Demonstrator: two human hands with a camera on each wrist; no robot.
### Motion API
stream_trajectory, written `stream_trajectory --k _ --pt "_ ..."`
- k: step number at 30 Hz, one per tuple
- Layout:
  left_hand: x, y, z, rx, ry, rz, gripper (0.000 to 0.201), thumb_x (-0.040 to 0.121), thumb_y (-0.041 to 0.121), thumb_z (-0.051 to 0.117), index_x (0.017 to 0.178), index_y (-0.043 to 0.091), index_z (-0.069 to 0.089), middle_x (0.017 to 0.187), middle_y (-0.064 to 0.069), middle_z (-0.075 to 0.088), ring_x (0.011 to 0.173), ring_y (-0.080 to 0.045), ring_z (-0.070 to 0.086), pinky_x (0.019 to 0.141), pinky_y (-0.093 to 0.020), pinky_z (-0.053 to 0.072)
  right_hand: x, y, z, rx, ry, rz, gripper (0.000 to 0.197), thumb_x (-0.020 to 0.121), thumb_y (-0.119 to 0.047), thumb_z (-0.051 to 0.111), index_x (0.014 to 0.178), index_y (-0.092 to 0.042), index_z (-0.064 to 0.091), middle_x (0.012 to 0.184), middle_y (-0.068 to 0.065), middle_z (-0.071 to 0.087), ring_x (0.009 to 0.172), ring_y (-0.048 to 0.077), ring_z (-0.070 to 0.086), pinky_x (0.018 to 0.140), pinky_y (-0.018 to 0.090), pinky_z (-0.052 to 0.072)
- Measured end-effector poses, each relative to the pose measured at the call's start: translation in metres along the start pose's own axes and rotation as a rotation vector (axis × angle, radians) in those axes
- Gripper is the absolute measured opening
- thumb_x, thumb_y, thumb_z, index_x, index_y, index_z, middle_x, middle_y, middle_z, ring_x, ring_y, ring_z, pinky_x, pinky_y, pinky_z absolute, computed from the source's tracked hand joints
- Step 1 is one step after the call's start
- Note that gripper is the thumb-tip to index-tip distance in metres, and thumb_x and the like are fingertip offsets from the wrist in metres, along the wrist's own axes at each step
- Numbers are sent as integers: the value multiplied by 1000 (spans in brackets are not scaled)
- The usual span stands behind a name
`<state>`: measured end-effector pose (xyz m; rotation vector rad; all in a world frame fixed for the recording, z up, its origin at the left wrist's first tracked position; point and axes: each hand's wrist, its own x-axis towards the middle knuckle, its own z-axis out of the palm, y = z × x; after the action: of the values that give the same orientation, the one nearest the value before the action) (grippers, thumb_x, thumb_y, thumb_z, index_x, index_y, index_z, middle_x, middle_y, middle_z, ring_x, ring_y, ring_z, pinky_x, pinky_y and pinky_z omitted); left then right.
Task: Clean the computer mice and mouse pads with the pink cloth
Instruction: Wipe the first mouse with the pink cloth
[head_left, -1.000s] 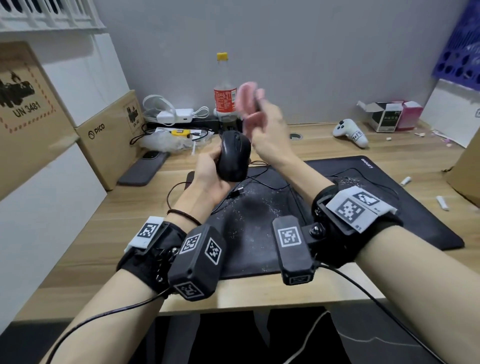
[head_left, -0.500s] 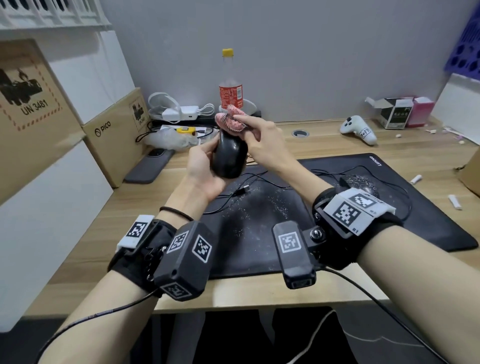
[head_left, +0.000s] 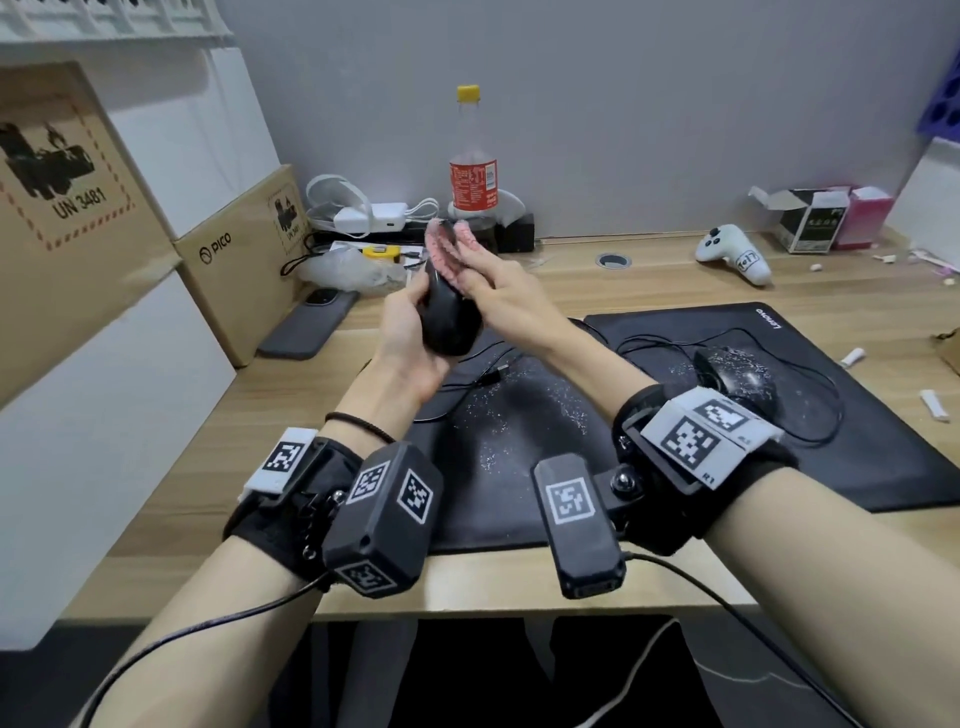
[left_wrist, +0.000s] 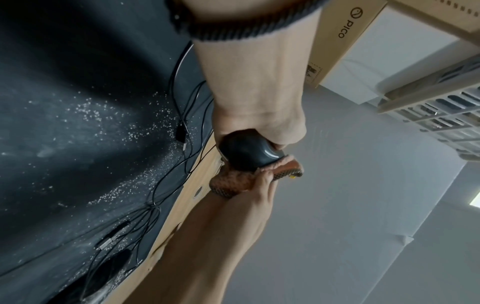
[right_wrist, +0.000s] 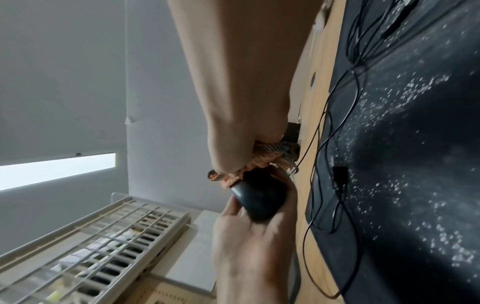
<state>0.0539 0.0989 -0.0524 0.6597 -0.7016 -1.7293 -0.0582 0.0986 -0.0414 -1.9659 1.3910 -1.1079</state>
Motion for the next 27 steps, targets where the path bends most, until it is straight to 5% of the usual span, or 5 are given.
stream_trajectory --k 8,12,18,23,27 --pt "6 5 -13 -39 15 -2 32 101 27 37 104 11 64 98 -4 70 88 -15 67 97 -26 45 -7 10 9 52 -45 -185 41 96 1 42 135 -6 54 143 -9 45 136 10 41 115 21 27" --pt "1 4 -6 95 23 35 33 99 28 38 114 11 63 104 -7 68 92 -18 66 94 -31 48 -10 12 9 89 58 5 34 97 -4 40 120 -11 64 85 -15 58 76 4 51 70 21 39" --pt "4 9 1 78 10 44 29 101 24 36 105 11 61 85 -3 72 79 -13 71 73 -23 57 -7 -5 12 64 67 -128 43 97 -4 44 139 -7 49 148 3 45 139 14 39 116 21 24" --pt "-1 16 12 200 -5 94 27 99 22 41 97 9 64 76 -3 72 67 -13 69 63 -21 56 -6 21 12 244 175 42 31 91 -21 40 91 -37 67 66 -20 51 63 6 47 64 32 39" --pt "1 9 15 240 80 86 24 95 23 51 111 10 63 98 -7 69 82 -17 68 74 -29 58 -7 13 7 248 193 12 35 95 -14 41 111 -27 68 78 -14 59 69 11 50 68 31 43"
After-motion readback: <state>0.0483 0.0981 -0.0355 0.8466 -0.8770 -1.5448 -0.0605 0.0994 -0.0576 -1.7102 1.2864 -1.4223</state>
